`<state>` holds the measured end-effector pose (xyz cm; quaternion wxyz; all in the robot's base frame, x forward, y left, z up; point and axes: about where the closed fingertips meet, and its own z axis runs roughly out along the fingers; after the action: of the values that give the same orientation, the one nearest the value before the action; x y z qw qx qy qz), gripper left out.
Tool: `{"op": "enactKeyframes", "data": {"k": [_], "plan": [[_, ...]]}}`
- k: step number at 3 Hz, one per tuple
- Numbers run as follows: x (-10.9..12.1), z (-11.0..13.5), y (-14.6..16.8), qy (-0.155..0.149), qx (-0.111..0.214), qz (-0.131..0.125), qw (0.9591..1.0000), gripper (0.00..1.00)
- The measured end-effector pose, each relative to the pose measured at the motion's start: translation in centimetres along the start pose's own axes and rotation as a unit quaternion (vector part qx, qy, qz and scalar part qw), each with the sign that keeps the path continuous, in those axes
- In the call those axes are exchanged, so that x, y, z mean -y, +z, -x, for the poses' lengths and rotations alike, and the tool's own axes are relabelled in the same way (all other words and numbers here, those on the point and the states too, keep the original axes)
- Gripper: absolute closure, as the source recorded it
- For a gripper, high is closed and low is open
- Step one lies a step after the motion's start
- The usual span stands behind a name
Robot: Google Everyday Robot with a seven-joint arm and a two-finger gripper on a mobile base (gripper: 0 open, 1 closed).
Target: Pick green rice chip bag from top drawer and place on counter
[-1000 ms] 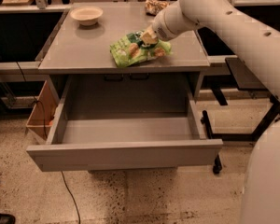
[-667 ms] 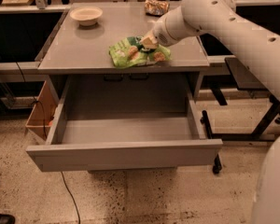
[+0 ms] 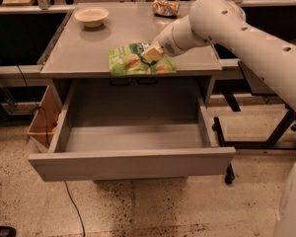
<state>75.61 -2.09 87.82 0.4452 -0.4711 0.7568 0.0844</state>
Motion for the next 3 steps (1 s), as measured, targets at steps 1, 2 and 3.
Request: {"op": "enactKeyframes", "data": {"k": [1,2,3], "plan": [[-0.2,0.1,0.1,-0.001,0.003,0.001,1.0,0.0],[1.0,-0.6,-1.8,-0.003,0.001,-0.009,1.0,0.0],[2.7,-1.4,-4.6,-0.009,-0.009,-0.027,0.9996,0.0]]}}
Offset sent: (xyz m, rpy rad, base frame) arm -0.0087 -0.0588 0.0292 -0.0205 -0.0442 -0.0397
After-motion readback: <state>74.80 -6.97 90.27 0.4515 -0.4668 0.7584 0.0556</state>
